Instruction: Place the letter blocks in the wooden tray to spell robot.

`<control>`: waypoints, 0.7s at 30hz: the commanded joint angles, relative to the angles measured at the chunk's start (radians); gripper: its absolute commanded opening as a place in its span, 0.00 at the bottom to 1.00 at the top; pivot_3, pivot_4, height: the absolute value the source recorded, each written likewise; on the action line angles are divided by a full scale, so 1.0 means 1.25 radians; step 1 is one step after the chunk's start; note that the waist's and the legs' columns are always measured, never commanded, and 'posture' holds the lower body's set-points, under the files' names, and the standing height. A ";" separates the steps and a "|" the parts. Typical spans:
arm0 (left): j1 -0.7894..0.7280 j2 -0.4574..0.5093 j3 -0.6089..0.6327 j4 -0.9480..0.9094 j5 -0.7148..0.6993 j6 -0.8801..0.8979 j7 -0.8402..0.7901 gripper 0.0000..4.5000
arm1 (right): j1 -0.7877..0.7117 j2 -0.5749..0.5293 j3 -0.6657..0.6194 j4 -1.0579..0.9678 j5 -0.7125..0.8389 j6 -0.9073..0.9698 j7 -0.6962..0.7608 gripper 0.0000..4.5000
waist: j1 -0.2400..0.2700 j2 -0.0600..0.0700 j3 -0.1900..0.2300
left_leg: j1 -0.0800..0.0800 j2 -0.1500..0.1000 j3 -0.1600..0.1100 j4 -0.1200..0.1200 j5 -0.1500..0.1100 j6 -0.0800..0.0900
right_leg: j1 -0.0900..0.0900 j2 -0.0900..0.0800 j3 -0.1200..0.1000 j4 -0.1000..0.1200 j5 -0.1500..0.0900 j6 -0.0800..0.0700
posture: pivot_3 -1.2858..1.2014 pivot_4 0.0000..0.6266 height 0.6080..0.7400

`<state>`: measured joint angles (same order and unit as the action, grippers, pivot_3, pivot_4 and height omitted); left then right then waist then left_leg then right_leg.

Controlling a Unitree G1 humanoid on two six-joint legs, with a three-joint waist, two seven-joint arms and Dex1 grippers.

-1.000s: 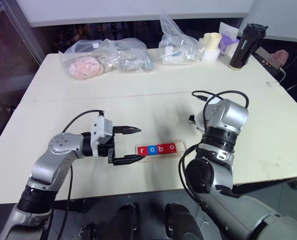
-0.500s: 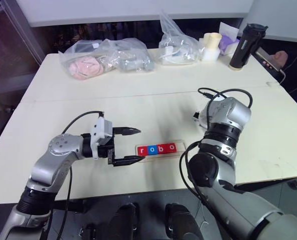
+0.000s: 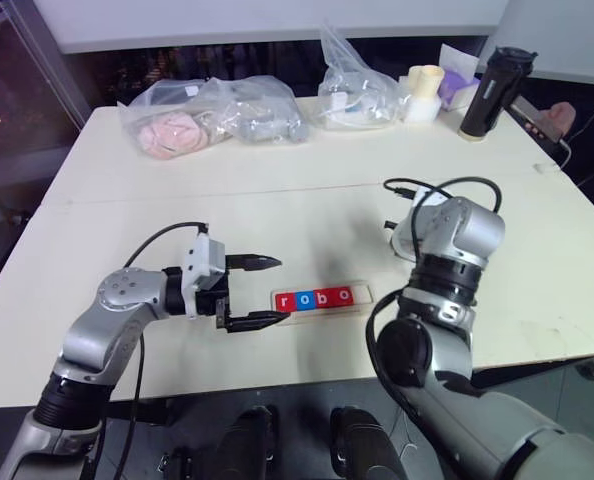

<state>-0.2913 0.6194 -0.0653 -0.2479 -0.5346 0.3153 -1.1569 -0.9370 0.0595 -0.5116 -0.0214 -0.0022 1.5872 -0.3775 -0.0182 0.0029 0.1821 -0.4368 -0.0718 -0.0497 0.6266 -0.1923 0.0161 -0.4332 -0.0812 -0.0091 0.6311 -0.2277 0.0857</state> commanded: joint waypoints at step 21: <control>-0.033 0.005 0.008 0.022 0.002 -0.014 -0.039 1.00 | 0.399 -0.416 0.176 -0.311 0.955 0.022 -0.247 0.25 | 0.004 0.000 0.001 | -0.001 0.001 0.000 0.001 -0.001 0.001 | 0.001 -0.003 0.000 -0.005 -0.001 0.000 | 0.52 0.24 0.98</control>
<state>-0.3165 0.6210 -0.0650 -0.2105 -0.5319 0.3130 -1.1984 -0.4299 -0.4398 -0.2778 -0.4139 1.0690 1.6076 -0.6047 -0.0133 0.0024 0.1832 -0.4387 -0.0702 -0.0497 0.6285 -0.1931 0.0173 -0.4316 -0.0846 -0.0095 0.6249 -0.2289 0.0856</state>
